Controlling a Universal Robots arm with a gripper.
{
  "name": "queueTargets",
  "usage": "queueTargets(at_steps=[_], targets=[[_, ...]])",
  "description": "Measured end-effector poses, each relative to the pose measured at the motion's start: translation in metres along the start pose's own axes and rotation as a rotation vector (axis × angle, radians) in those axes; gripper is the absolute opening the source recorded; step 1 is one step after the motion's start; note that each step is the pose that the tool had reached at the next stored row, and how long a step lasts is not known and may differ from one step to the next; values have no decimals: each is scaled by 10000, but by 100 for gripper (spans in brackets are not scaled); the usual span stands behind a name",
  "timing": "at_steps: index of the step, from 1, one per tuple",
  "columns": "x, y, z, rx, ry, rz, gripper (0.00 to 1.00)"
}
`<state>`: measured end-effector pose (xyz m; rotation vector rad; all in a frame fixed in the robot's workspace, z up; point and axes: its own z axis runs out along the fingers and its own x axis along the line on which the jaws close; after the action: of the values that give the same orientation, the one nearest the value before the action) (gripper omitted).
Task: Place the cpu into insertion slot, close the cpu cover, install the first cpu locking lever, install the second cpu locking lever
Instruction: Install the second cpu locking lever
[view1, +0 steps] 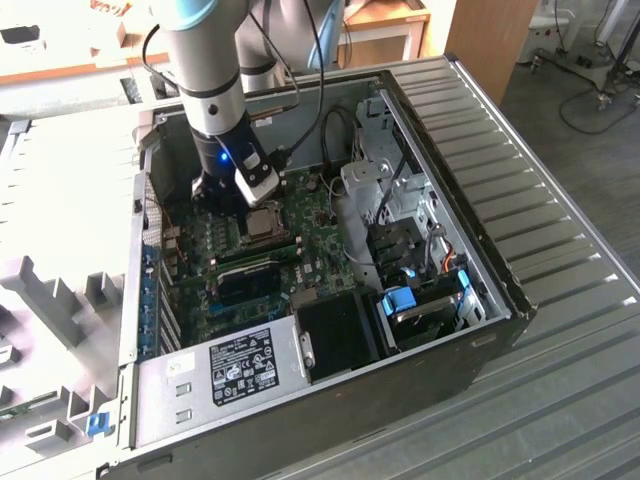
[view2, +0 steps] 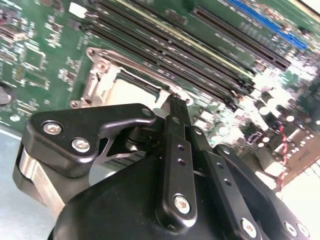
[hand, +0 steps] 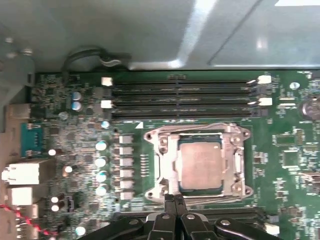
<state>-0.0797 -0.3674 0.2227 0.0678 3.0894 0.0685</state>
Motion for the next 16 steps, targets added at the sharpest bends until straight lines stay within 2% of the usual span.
queueTargets(at_steps=[5,8,11,16], targets=[[-151,11,9,0,0,1,11],[-216,21,14,-1,0,1,11],[-242,49,18,1,0,1,11],[-244,126,23,0,-1,1,11]])
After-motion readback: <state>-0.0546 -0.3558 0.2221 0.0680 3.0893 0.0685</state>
